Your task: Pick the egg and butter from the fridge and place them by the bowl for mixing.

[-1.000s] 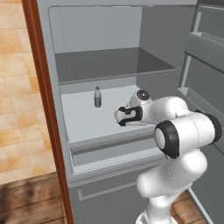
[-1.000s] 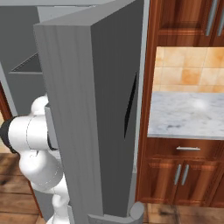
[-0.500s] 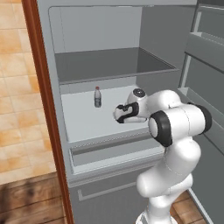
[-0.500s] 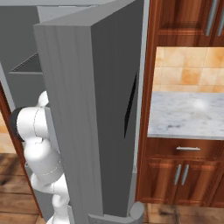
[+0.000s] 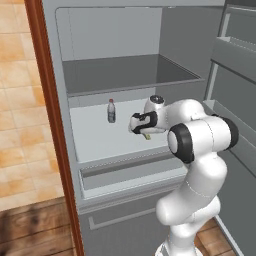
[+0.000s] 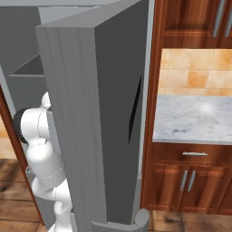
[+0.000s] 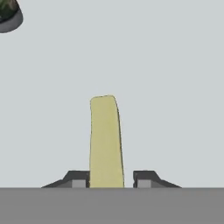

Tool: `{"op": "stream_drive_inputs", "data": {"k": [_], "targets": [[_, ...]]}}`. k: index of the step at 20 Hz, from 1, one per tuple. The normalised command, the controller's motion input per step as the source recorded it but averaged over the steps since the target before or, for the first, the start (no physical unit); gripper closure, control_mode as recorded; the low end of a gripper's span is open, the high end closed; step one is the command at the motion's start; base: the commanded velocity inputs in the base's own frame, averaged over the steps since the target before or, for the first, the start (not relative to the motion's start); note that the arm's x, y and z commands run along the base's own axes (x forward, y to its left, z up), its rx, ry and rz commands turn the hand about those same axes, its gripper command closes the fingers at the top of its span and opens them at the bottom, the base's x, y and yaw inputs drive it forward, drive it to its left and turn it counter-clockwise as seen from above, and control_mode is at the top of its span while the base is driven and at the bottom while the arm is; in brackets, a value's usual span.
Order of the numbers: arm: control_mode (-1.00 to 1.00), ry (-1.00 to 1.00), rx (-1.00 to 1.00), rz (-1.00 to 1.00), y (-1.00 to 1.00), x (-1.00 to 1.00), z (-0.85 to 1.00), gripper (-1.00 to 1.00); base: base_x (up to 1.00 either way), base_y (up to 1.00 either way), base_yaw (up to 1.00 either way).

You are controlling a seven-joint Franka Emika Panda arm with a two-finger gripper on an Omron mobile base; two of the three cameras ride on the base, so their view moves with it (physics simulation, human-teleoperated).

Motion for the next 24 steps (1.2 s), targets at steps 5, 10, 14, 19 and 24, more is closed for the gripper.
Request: {"op": "stream_drive_inputs", "data": {"k": [5, 10, 14, 19, 24], "targets": [[-1.00, 0.00, 0.00, 0.00, 0.00, 0.00, 0.00, 1.00, 0.00, 0.00, 0.00], [-1.00, -0.28, -0.05, 0.00, 0.00, -0.04, 0.19, 1.00, 0.00, 0.00, 0.00], [-1.00, -0.04, 0.00, 0.00, 0.00, -0.09, 0.02, 1.00, 0.00, 0.00, 0.00], [-1.00, -0.20, 0.00, 0.00, 0.25, -0.74, 0.82, 1.00, 0.00, 0.00, 0.00], [-1.00, -0.06, 0.02, 0.00, 0.47, -1.00, 1.00, 1.00, 0.00, 0.00, 0.00]]}}
